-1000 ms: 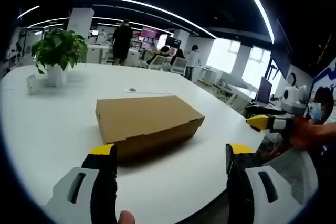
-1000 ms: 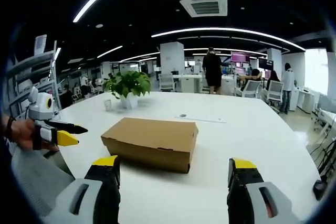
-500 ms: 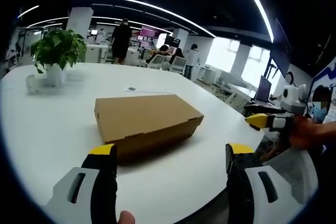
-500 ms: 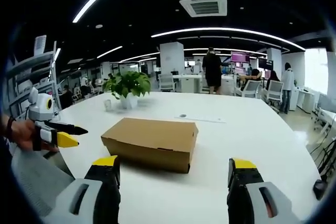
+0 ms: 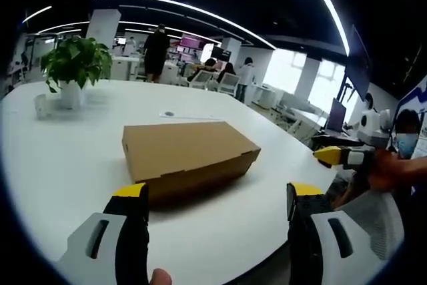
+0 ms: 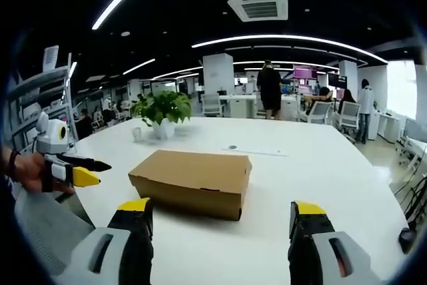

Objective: Operate the shoe box by opening the lid, removing the specified soft item, and placing it in the target area until the item is outside and the box remains undamaged.

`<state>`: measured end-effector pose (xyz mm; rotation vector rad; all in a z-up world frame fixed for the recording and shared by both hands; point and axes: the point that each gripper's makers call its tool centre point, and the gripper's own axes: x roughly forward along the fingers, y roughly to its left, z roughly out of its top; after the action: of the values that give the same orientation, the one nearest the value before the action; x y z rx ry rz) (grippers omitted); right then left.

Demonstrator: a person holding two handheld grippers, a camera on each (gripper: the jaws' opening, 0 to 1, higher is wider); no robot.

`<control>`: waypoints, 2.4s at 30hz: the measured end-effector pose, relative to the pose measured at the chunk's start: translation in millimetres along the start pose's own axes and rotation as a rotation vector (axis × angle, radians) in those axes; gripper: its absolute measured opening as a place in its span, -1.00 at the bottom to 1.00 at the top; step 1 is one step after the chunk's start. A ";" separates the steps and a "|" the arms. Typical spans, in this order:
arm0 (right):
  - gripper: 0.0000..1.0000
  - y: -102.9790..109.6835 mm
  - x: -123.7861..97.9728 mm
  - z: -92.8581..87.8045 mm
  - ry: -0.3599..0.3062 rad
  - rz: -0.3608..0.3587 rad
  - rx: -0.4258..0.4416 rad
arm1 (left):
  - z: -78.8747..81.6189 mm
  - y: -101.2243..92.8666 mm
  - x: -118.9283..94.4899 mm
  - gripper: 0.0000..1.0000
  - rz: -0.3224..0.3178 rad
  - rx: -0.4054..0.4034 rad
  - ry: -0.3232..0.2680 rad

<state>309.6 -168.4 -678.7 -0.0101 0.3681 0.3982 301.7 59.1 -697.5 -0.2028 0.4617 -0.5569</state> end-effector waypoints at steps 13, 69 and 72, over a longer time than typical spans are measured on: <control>0.63 2.3 -0.6 1.5 -0.006 0.007 -0.005 | 0.0 -1.8 -0.9 0.73 -0.004 0.004 0.003; 0.55 6.2 58.5 -15.6 0.085 0.068 0.059 | 25.8 71.3 18.3 0.61 0.124 -0.096 -0.016; 0.53 -1.4 74.1 -13.7 0.085 0.068 0.075 | 23.4 81.3 26.7 0.59 0.133 -0.100 0.001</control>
<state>368.8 -142.9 -717.6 0.0593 0.4682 0.4516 370.3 113.5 -711.7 -0.2651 0.5003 -0.4038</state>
